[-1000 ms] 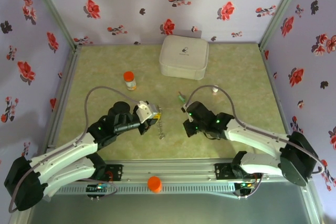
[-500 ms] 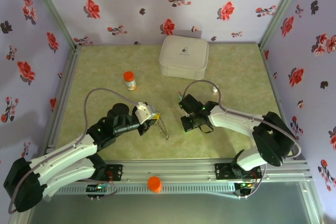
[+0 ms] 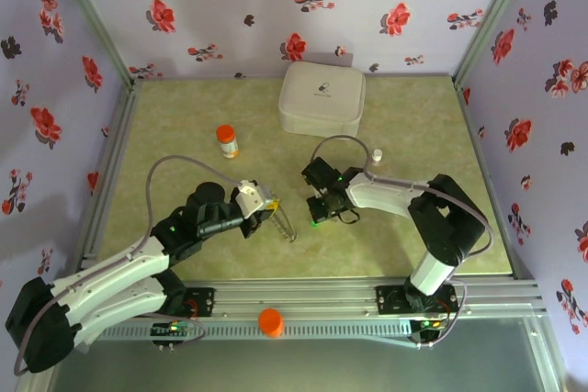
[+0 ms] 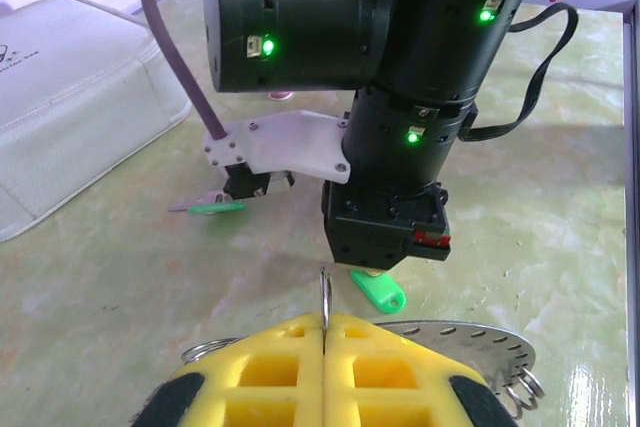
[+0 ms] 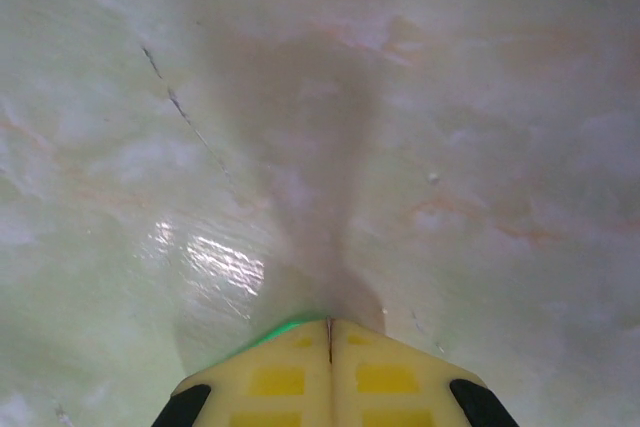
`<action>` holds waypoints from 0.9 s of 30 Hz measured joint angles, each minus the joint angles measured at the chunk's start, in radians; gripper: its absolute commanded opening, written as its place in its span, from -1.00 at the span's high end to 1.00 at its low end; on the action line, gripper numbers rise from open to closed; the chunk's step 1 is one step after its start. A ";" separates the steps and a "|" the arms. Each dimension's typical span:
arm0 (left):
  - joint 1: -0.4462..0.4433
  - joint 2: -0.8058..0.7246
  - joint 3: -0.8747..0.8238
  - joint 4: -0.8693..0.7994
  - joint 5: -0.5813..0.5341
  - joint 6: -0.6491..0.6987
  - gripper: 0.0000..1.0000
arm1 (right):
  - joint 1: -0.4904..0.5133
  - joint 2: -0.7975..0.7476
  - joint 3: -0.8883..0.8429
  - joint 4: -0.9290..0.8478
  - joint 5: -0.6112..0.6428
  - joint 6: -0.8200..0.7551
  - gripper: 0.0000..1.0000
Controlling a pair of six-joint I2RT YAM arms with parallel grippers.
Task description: Put the keys on the keyring
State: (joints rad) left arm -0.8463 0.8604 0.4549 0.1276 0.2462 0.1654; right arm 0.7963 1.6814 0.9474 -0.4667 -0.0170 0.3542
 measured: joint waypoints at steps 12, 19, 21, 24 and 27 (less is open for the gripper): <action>0.000 -0.003 0.000 0.000 0.000 0.003 1.00 | 0.000 0.016 0.014 0.014 -0.013 -0.014 0.55; 0.000 -0.003 0.000 0.000 0.000 0.003 1.00 | 0.000 0.016 0.014 0.012 -0.009 -0.014 0.65; 0.000 -0.003 0.000 0.000 0.000 0.003 1.00 | 0.000 0.015 0.014 0.008 -0.008 -0.014 0.68; 0.000 -0.003 0.000 0.000 0.000 0.003 1.00 | 0.000 0.015 0.014 0.003 -0.008 -0.014 0.70; 0.000 -0.003 0.000 0.000 0.000 0.003 1.00 | 0.000 0.015 0.014 -0.002 -0.005 -0.014 0.69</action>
State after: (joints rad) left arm -0.8463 0.8577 0.4549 0.1276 0.2459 0.1680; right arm 0.7963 1.6962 0.9611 -0.4683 -0.0219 0.3405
